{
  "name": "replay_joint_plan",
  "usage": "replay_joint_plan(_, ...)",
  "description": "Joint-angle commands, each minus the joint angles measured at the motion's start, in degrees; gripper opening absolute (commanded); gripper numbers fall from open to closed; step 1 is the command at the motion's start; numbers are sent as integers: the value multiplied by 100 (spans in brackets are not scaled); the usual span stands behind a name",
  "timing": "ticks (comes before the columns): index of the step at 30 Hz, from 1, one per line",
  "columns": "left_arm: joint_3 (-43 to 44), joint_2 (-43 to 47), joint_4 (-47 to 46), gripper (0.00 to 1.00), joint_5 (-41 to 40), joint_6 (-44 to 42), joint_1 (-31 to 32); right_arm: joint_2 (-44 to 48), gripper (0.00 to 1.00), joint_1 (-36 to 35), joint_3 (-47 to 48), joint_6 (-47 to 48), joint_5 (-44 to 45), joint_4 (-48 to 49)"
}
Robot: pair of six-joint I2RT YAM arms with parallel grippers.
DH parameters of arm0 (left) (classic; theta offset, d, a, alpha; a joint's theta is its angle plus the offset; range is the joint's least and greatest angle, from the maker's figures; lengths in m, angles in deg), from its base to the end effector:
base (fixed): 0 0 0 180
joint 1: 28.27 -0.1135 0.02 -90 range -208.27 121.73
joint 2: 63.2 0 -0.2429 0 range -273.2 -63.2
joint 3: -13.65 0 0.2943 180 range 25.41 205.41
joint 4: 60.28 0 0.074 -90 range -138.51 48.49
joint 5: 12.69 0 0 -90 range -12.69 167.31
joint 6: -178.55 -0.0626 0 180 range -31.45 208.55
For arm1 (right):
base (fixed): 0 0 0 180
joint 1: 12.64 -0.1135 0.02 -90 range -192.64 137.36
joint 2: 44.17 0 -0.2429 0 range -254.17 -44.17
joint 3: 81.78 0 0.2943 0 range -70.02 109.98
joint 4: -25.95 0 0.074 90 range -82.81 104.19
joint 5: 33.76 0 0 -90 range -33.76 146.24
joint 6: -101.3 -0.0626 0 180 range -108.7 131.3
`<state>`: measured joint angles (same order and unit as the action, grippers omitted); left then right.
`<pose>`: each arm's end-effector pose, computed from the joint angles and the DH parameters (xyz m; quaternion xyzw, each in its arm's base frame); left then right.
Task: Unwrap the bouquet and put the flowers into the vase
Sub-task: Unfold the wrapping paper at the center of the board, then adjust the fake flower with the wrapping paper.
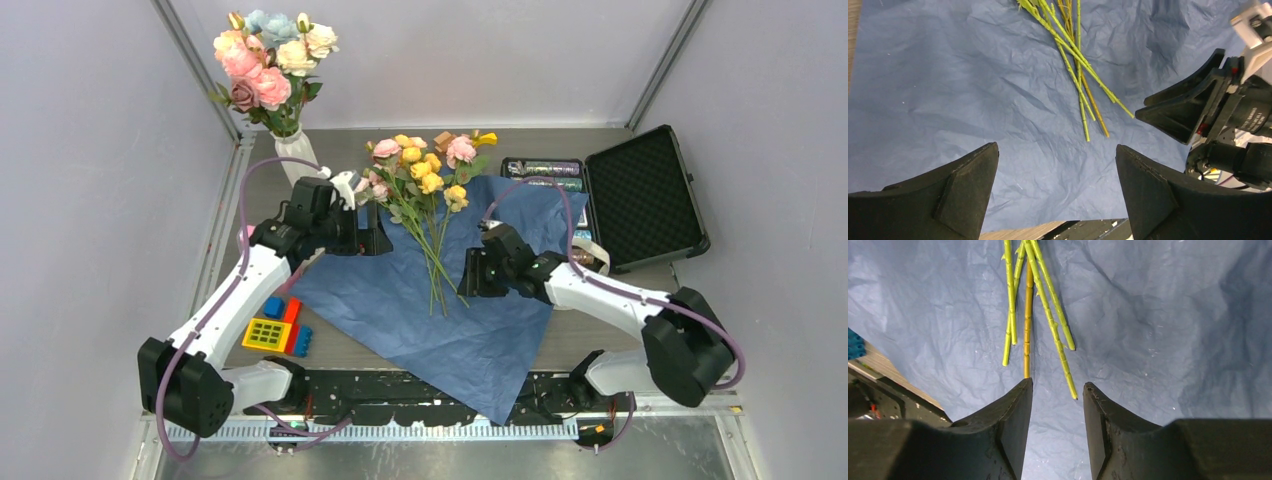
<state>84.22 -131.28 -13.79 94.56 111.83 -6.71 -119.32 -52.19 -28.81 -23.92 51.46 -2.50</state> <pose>0.2904 -0.1347 0.2587 0.0449 0.9109 -0.2749 0.3045 0.2409 0.2057 0.1318 -0.0496 0.9395 0.2355 0.2436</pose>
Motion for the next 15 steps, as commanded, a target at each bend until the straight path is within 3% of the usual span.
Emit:
replay_joint_plan(1,-44,55,-330,89,-195,-209,-38,-373,46,-162,324,234,34,315)
replay_joint_plan(15,-139,-150,-356,89,153,-91,-42,-1053,41,-211,297,274,-164,569)
